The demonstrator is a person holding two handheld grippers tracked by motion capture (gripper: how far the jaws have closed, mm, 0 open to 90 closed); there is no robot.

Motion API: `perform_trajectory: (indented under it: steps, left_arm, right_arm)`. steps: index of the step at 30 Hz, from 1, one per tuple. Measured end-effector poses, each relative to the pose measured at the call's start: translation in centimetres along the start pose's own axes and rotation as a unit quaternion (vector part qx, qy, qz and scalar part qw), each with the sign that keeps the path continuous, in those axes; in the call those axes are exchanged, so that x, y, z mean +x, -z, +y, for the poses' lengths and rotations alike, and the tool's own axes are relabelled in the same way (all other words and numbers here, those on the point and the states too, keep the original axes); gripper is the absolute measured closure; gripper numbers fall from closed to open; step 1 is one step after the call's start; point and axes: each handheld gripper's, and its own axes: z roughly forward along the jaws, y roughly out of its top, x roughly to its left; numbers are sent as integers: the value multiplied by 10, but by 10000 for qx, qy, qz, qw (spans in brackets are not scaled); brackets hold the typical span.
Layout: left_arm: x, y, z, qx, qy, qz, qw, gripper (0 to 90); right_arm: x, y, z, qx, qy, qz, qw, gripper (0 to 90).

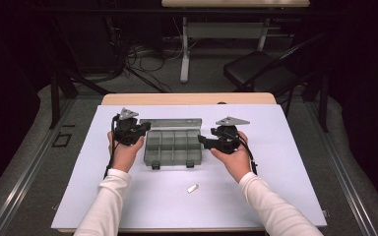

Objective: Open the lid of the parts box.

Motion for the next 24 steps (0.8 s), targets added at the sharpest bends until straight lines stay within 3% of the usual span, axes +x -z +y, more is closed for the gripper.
perform_trajectory:
  steps: [3,8,10,13,16,21,24]
  left_arm:
    - [2,0,-1,-33,17,44,10000,900]
    - [6,1,-2,-99,82,79,9999,900]
    - [7,2,-3,-128,114,64,9998,900]
    - [8,2,-3,-147,127,68,9998,900]
    - [9,2,-3,-165,149,59,9997,900]
    - [10,4,-4,-186,190,31,9996,900]
    - [9,3,-4,-194,177,39,9996,900]
  right_arm:
    - [-1,-9,5,41,79,-98,9999,270]
    - [1,-19,11,135,20,-116,9998,236]
    - [5,-24,19,226,327,70,9992,208]
    - [10,-31,24,309,722,-62,9969,305]
    - [9,-36,25,264,864,-154,9958,349]
    - [0,-42,24,173,686,-275,9971,377]
    - [-4,-46,22,76,659,-217,9976,420]
